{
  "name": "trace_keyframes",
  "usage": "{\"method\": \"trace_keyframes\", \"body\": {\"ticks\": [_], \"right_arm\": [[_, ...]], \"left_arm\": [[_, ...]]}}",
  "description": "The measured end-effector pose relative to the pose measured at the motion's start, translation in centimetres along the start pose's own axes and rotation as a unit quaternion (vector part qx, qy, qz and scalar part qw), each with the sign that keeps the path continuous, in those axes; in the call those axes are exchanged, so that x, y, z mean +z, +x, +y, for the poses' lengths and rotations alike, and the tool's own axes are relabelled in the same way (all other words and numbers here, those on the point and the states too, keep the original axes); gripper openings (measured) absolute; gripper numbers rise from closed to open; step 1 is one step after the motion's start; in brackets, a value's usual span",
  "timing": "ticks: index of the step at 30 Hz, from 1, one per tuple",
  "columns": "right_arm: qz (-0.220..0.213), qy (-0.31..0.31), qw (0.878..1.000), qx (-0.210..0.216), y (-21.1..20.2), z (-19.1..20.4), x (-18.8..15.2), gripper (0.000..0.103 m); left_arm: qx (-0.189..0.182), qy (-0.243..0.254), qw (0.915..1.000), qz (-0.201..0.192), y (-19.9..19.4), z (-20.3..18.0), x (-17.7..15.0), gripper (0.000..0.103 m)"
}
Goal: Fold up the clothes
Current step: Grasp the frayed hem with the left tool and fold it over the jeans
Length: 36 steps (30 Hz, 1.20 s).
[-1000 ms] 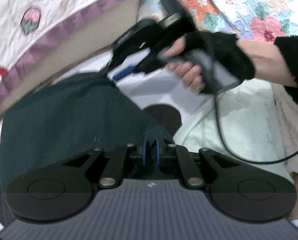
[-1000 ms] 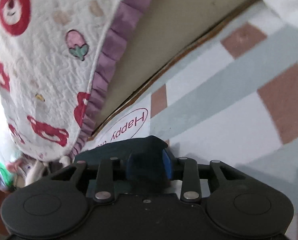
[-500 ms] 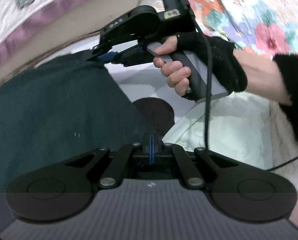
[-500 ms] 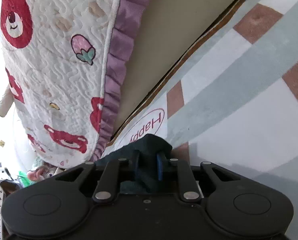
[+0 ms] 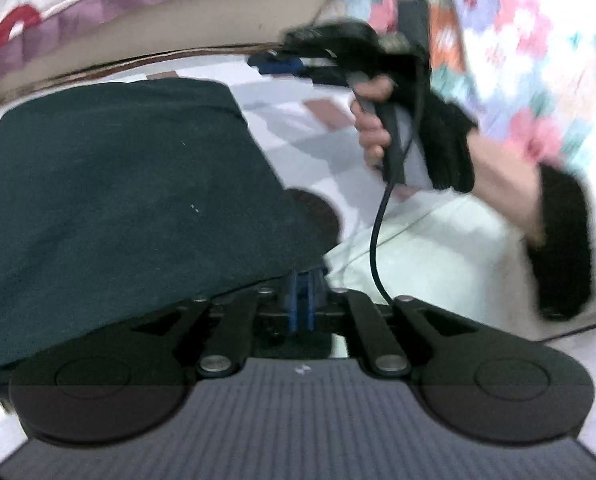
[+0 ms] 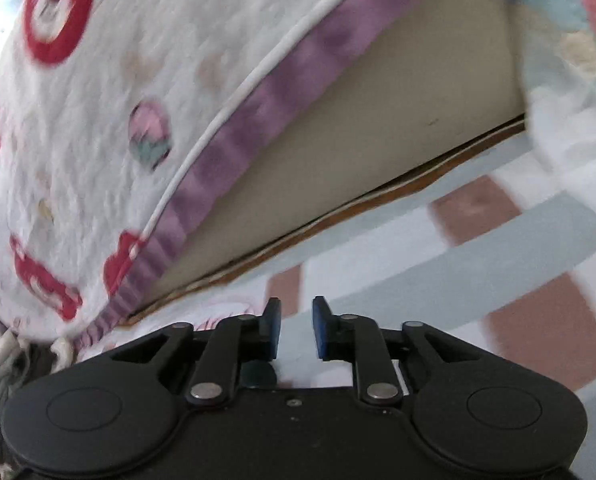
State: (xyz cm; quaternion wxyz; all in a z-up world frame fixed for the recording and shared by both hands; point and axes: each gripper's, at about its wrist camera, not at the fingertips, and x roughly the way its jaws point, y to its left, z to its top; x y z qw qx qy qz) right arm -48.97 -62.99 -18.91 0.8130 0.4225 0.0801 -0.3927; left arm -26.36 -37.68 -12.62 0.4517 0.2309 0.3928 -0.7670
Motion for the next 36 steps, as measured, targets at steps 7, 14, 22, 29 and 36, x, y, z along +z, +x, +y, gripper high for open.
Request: {"method": "trace_keyframes", "body": {"ticks": [7, 14, 22, 29, 36], "right_arm": [[0.074, 0.109, 0.99, 0.041, -3.0, -0.8, -4.0, 0.054], [0.131, 0.105, 0.985, 0.044, -3.9, 1.3, -9.1, 0.055], [0.191, 0.001, 0.98, 0.062, -3.2, 4.9, -11.5, 0.068], [0.17, -0.05, 0.984, -0.004, -3.2, 8.9, -12.3, 0.073], [0.142, -0.04, 0.989, -0.022, -4.0, 9.5, -11.7, 0.05]], "left_arm": [[0.077, -0.157, 0.9796, -0.098, -7.9, 9.7, 0.3, 0.044], [0.064, -0.335, 0.9355, -0.094, -7.2, 18.3, -3.9, 0.048], [0.114, -0.343, 0.9299, -0.067, -6.1, 17.3, -5.7, 0.077], [0.157, -0.407, 0.8958, -0.083, -8.1, 15.2, -8.1, 0.078], [0.159, -0.388, 0.8998, -0.119, -6.5, 15.4, -8.8, 0.066]]}}
